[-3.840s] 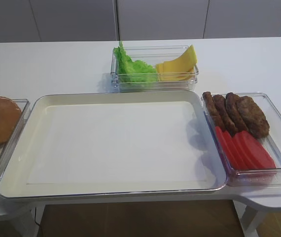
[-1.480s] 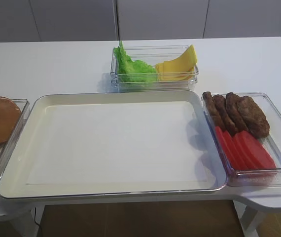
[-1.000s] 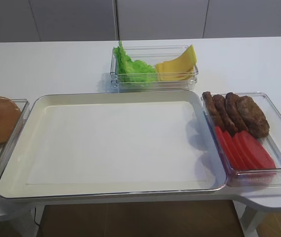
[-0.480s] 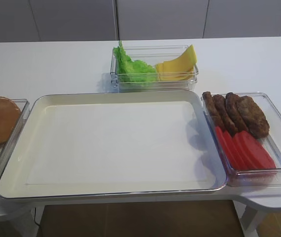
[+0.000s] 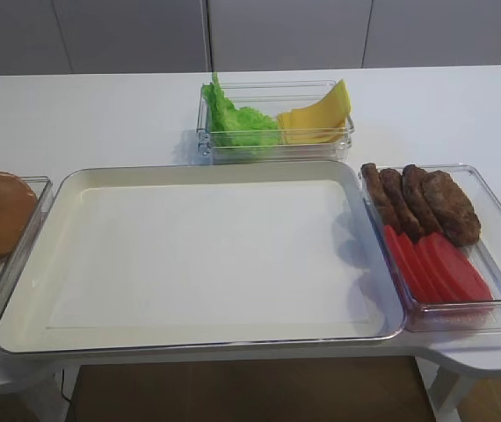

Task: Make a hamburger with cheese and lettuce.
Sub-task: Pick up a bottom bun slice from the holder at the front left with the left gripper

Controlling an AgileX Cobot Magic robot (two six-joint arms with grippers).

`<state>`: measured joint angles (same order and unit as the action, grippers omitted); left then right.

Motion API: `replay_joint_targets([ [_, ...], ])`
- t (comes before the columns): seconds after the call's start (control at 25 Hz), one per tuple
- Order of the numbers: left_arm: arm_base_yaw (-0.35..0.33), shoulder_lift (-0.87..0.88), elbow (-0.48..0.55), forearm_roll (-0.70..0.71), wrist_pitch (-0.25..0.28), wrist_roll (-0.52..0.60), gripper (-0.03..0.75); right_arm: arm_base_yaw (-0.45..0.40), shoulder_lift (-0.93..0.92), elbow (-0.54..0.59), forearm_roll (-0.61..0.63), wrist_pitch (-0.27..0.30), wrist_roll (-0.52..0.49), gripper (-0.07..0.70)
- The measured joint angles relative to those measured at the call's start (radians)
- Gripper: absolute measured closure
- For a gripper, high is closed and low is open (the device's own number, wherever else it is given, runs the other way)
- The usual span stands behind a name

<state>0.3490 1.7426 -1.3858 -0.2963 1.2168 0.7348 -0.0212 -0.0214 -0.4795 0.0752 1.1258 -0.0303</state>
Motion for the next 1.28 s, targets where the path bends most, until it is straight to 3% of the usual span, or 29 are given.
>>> replay_joint_targets([
  [0.16,0.0,0.002,0.0,-0.002,0.0,0.007,0.314,0.0,0.0,0.0,0.0,0.0,0.0,0.174],
  [0.48,0.0,0.002,0.0,-0.005,0.002,0.061,0.487,0.0,0.0,0.0,0.0,0.0,0.0,0.176],
  [0.76,0.0,-0.004,0.0,-0.023,0.012,0.086,0.571,0.0,0.0,0.0,0.0,0.0,0.0,0.182],
  [1.28,0.0,-0.075,-0.014,-0.038,0.012,0.1,0.585,0.0,0.0,0.0,0.0,0.0,0.0,0.182],
])
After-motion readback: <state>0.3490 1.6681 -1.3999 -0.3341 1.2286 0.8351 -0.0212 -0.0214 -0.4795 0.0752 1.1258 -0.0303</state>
